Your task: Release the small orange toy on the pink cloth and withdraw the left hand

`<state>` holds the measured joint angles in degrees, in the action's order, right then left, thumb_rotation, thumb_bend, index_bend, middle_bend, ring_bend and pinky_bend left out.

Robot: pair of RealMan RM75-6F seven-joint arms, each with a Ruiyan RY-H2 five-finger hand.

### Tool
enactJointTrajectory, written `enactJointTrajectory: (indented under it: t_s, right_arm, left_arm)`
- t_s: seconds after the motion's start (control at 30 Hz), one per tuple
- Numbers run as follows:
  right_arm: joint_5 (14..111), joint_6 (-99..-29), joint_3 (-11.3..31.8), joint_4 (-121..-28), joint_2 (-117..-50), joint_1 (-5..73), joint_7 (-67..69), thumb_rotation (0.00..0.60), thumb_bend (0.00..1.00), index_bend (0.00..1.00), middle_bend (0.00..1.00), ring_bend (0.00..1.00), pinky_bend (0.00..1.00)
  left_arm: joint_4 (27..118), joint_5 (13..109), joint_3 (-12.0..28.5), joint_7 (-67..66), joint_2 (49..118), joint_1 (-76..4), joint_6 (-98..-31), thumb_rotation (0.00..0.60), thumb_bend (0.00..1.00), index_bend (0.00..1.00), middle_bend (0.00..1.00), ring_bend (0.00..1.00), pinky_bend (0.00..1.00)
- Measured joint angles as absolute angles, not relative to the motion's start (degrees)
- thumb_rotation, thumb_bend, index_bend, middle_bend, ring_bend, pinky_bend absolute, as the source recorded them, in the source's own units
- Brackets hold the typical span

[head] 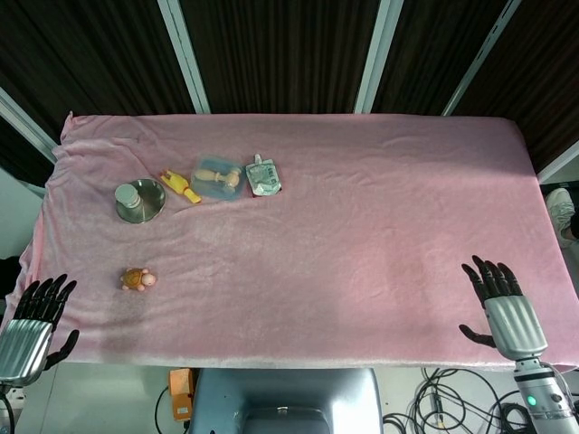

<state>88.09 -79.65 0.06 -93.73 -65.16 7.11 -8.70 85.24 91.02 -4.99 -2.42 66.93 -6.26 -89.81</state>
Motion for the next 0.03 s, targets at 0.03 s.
enactJointTrajectory:
  t_s: [0.03]
  right_arm:
    - [88.0,-79.4,0.1,-93.7,-65.2,7.2,-8.7,0.6,0.25,0.0,0.0,0.0,0.0]
  left_arm:
    - [85.4,91.1,-5.0,-2.3,66.8,-6.2,-89.6,0.6,0.37,0.0,0.0,0.0,0.0]
